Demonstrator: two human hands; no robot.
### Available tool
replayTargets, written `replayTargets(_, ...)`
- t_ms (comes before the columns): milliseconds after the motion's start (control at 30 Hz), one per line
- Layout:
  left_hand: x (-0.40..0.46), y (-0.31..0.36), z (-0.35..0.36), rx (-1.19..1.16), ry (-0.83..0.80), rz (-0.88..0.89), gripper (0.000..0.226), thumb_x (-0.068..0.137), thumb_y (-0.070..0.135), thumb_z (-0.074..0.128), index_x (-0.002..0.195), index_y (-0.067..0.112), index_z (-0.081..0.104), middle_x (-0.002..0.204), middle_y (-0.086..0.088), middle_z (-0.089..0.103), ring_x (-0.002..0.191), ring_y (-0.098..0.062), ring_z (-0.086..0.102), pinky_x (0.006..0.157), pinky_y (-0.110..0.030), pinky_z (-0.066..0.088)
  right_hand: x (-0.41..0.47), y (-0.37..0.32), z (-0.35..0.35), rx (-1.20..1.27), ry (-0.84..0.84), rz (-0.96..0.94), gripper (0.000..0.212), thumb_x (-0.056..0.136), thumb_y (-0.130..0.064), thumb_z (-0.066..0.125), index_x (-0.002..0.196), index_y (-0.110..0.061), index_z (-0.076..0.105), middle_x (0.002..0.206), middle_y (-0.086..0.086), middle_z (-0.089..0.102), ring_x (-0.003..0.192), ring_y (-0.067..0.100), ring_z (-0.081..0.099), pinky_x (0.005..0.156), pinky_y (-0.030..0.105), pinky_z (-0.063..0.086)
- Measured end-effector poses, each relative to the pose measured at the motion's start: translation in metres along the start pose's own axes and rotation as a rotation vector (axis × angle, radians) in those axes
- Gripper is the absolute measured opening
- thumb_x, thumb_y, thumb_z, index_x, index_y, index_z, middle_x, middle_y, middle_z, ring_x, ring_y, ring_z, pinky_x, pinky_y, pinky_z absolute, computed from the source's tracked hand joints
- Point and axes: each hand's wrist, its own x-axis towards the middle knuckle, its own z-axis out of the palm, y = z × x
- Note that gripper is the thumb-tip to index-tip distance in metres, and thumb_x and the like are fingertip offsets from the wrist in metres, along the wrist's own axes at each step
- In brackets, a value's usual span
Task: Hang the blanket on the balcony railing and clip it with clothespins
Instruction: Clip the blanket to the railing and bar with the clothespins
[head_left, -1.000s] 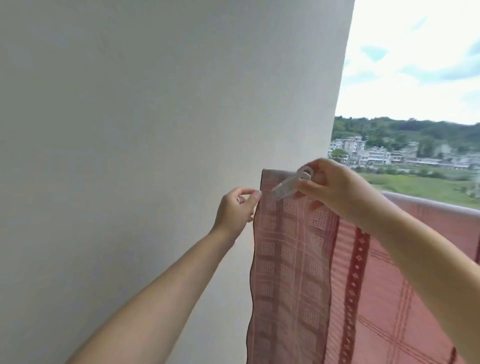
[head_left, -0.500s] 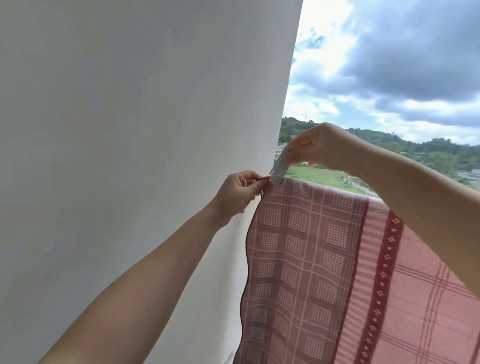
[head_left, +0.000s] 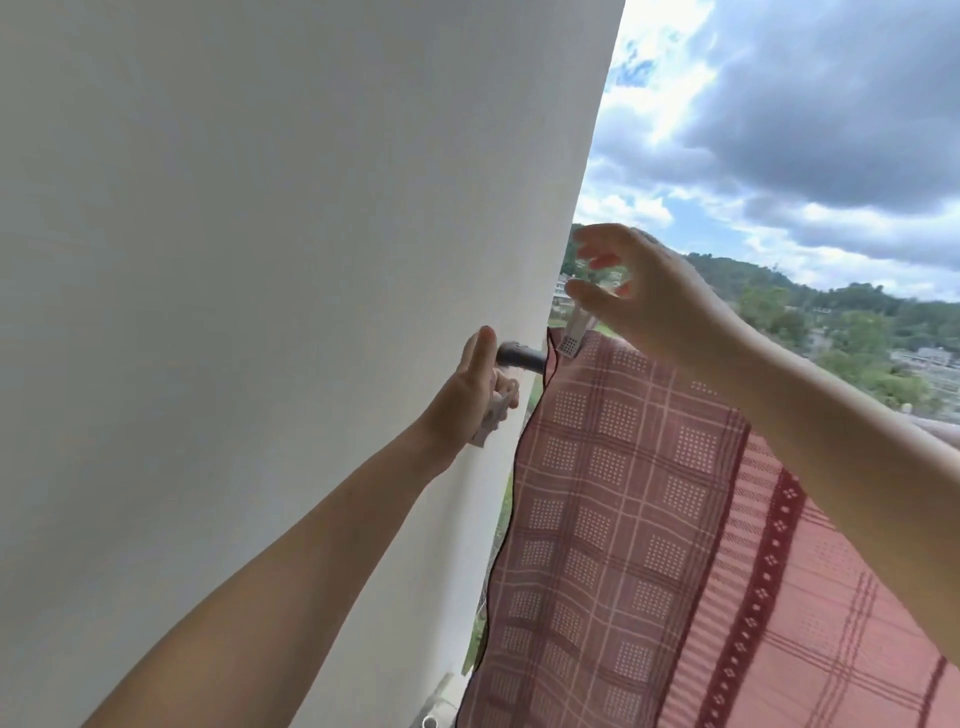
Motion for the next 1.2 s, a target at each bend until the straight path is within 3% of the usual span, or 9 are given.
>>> replayTargets(67, -0.036, -0.014, 0.006, -0.081, -0.012, -0.026, 0.050, 0.087, 0.059, 0.004, 0.077, 0.059, 0.054, 0.080, -0.017, 0.045, 0.063, -0.014, 0.041, 0.057, -0.024, 0.034, -0.041, -0.016, 0.027, 0.092, -0.049, -0.022, 0.044, 0.083, -0.045, 0.049, 0.121, -0.023, 0.052, 0.095, -0.013, 0.059, 0.082, -0.001, 0.058, 0.084, 0.026, 0.052)
replayTargets(167, -0.100, -0.057, 0.024, -0.243, 0.043, -0.092, 0.051, 0.089, 0.050, 0.005, 0.139, 0.051, 0.011, 0.134, -0.032, 0.031, 0.107, -0.019, 0.050, 0.092, -0.024, 0.039, -0.119, -0.032, 0.100, 0.211, -0.448, 0.140, 0.037, 0.084, -0.055, 0.046, 0.115, -0.035, 0.051, 0.085, -0.016, 0.059, 0.073, -0.004, 0.057, 0.064, 0.017, 0.050)
replayTargets(267, -0.161, -0.111, 0.043, -0.367, 0.097, -0.273, 0.074, 0.086, 0.064, 0.018, 0.147, 0.030, -0.007, 0.117, -0.051, 0.037, 0.100, -0.021, 0.044, 0.087, -0.025, 0.038, -0.187, -0.027, 0.168, 0.405, -0.544, 0.380, 0.015, 0.086, -0.052, 0.049, 0.099, -0.044, 0.051, 0.087, -0.007, 0.064, 0.077, 0.005, 0.062, 0.071, 0.030, 0.055)
replayTargets(333, -0.190, -0.150, 0.051, -0.323, 0.157, -0.334, 0.108, 0.060, 0.090, 0.025, 0.147, 0.033, -0.004, 0.095, -0.024, 0.057, 0.083, -0.018, 0.065, 0.067, -0.029, 0.056, -0.216, -0.025, 0.197, 0.469, -0.623, 0.508, 0.024, 0.083, -0.057, 0.050, 0.096, -0.038, 0.055, 0.087, -0.006, 0.066, 0.078, 0.006, 0.064, 0.073, 0.030, 0.056)
replayTargets(400, -0.204, -0.175, 0.057, -0.307, 0.177, -0.375, 0.090, 0.058, 0.090, 0.027, 0.134, 0.053, -0.004, 0.100, 0.001, 0.057, 0.087, -0.018, 0.064, 0.073, -0.023, 0.053, -0.229, -0.022, 0.211, 0.505, -0.682, 0.584, 0.033, 0.079, -0.060, 0.052, 0.094, -0.032, 0.059, 0.085, -0.006, 0.068, 0.074, 0.002, 0.065, 0.064, 0.017, 0.054)
replayTargets(533, -0.202, -0.238, 0.064, -0.212, 0.136, -0.539, 0.074, 0.080, 0.074, 0.025, 0.142, 0.036, 0.017, 0.140, -0.015, 0.043, 0.129, -0.037, 0.040, 0.106, -0.049, 0.037, -0.225, 0.001, 0.222, 0.440, -0.743, 0.648, 0.022, 0.088, -0.040, 0.052, 0.099, -0.025, 0.063, 0.087, -0.008, 0.069, 0.073, 0.001, 0.067, 0.060, 0.021, 0.055)
replayTargets(800, -0.160, -0.330, 0.058, -0.031, -0.093, -0.594, 0.079, 0.083, 0.053, 0.056, 0.146, 0.022, 0.019, 0.156, 0.001, 0.020, 0.143, -0.013, 0.021, 0.116, -0.030, 0.020, -0.239, 0.045, 0.225, 0.549, -0.861, 0.965, 0.019, 0.095, -0.021, 0.044, 0.101, -0.019, 0.063, 0.077, 0.012, 0.068, 0.056, 0.023, 0.052, 0.045, 0.026, 0.043)
replayTargets(1033, -0.143, -0.356, 0.042, -0.262, -0.365, -0.674, 0.037, 0.091, 0.018, 0.057, 0.127, 0.016, 0.051, 0.137, 0.003, 0.047, 0.129, -0.011, 0.042, 0.102, -0.018, 0.032, -0.242, 0.047, 0.252, 0.809, -0.847, 1.231, 0.018, 0.088, -0.017, 0.053, 0.098, -0.009, 0.065, 0.068, 0.010, 0.061, 0.046, 0.013, 0.049, 0.036, 0.019, 0.035)
replayTargets(1200, -0.142, -0.362, 0.044, -0.284, -0.214, -0.642, 0.017, 0.084, 0.015, 0.065, 0.074, 0.026, 0.057, 0.079, 0.011, 0.061, 0.069, 0.014, 0.056, 0.070, -0.003, 0.041, -0.238, 0.038, 0.265, 0.821, -0.926, 1.184, 0.036, 0.070, -0.031, 0.070, 0.101, -0.012, 0.066, 0.065, 0.010, 0.063, 0.044, 0.015, 0.049, 0.040, 0.020, 0.041)
